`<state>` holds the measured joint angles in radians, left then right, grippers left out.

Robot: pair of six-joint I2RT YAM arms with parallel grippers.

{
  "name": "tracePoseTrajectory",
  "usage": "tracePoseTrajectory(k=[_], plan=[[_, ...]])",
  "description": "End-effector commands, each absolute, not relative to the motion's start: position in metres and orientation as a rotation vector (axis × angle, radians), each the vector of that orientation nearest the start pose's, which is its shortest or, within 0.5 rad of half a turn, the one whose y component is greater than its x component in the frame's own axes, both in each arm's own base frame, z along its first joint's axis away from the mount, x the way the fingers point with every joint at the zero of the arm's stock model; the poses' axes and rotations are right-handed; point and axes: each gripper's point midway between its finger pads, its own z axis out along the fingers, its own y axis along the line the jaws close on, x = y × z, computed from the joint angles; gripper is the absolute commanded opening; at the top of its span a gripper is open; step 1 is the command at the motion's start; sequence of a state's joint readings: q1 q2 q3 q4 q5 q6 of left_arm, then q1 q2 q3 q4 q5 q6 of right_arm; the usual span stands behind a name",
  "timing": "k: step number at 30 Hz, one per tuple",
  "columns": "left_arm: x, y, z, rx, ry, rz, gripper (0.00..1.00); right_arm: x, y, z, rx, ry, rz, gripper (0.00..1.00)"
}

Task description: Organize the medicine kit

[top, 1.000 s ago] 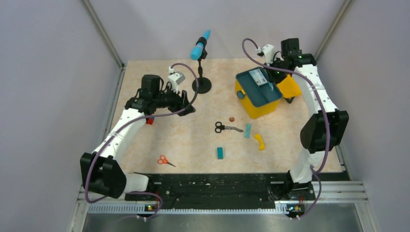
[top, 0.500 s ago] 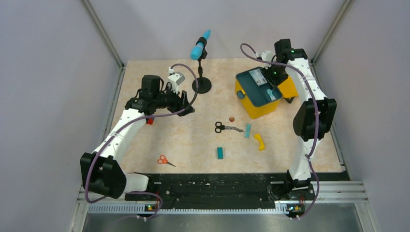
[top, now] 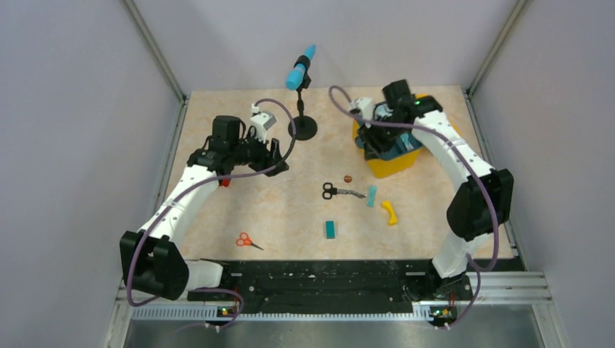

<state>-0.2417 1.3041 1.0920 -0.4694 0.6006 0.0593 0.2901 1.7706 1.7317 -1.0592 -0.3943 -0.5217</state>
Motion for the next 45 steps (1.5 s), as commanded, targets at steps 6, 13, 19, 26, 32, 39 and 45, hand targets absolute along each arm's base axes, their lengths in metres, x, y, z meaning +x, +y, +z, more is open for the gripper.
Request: tracePoseTrajectory(k=[6, 13, 19, 26, 32, 39, 45], plan=[[0.314, -0.153, 0.205, 0.594, 2.113, -0.650, 0.68, 0.318, 0.207, 0.145, -0.982, 2.314, 0.371, 0.43], [0.313, -0.149, 0.203, 0.586, 2.119, -0.643, 0.68, 0.307, 0.188, 0.097, -0.584, 2.514, 0.316, 0.42], [0.313, -0.145, 0.199, 0.574, 2.129, -0.635, 0.68, 0.305, 0.177, 0.064, -0.562, 2.584, 0.225, 0.37], [0.314, -0.143, 0.197, 0.568, 2.130, -0.638, 0.68, 0.304, 0.177, 0.042, -0.546, 2.648, 0.211, 0.35], [0.316, -0.139, 0.198, 0.554, 2.124, -0.628, 0.68, 0.302, 0.162, 0.026, -0.490, 2.700, 0.103, 0.35], [0.317, -0.137, 0.196, 0.538, 2.127, -0.632, 0.68, 0.295, 0.150, 0.010, -0.472, 2.746, 0.019, 0.30], [0.319, -0.138, 0.195, 0.530, 2.128, -0.643, 0.68, 0.294, 0.143, 0.006, -0.450, 2.758, -0.033, 0.06]])
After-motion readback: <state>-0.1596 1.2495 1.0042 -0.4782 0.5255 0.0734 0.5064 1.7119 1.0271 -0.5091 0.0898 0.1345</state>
